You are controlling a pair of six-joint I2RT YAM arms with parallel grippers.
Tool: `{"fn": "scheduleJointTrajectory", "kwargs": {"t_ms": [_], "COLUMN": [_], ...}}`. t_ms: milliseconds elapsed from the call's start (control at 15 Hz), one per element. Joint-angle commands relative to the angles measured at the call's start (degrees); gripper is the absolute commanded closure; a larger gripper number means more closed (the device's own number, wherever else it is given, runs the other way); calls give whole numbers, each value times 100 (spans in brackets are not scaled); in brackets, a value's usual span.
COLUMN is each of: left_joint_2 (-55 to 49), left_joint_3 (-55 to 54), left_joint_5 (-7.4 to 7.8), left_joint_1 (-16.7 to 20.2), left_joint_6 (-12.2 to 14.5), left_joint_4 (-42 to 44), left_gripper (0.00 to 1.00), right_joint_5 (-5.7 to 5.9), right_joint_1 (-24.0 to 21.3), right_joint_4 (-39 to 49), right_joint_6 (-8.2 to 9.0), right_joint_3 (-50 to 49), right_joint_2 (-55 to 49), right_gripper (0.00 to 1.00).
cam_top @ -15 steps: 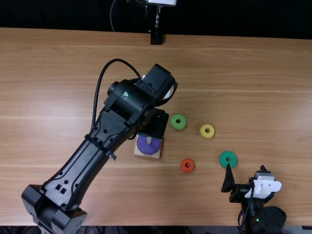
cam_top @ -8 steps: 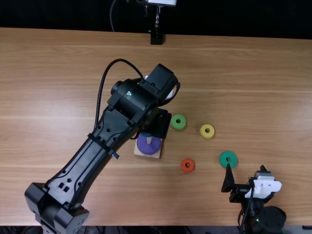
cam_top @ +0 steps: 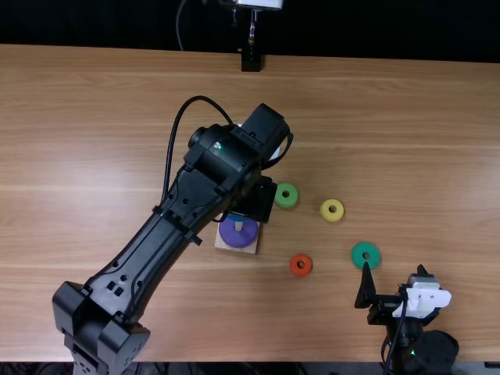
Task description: Build the Hanoi tower: stack the rings onto the peg from bottom to top in this color order: purple, dark blue, light blue, dark green, light green, yellow, orange.
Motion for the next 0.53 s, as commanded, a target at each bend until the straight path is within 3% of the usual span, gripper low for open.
{"fn": "scheduleJointTrajectory", "kwargs": {"t_ms": [0,200,333,467], "left_joint_2": [80,80,88,97], "left_joint_3": [94,-3,-3,-3], "left_joint_5": [47,100,374,511], "left_joint_1": [-58,-67,-58,-58], "left_joint_6": [-36,-36,-36,-25], "left_joint_4": [-3,-3,-3,-3], "left_gripper": [100,100,98,83], "right_joint_5": [11,11,11,11], "right_joint_1": [-51,-51,-51,-51], "right_joint_4": [-396,-396,-396,-396], "right_joint_6": [-8,-8,-8,-8], "right_joint_3": [-473,-473,-473,-473], "right_joint_2": [-73,-73,-73,-73], "right_gripper": [0,0,0,0]}}
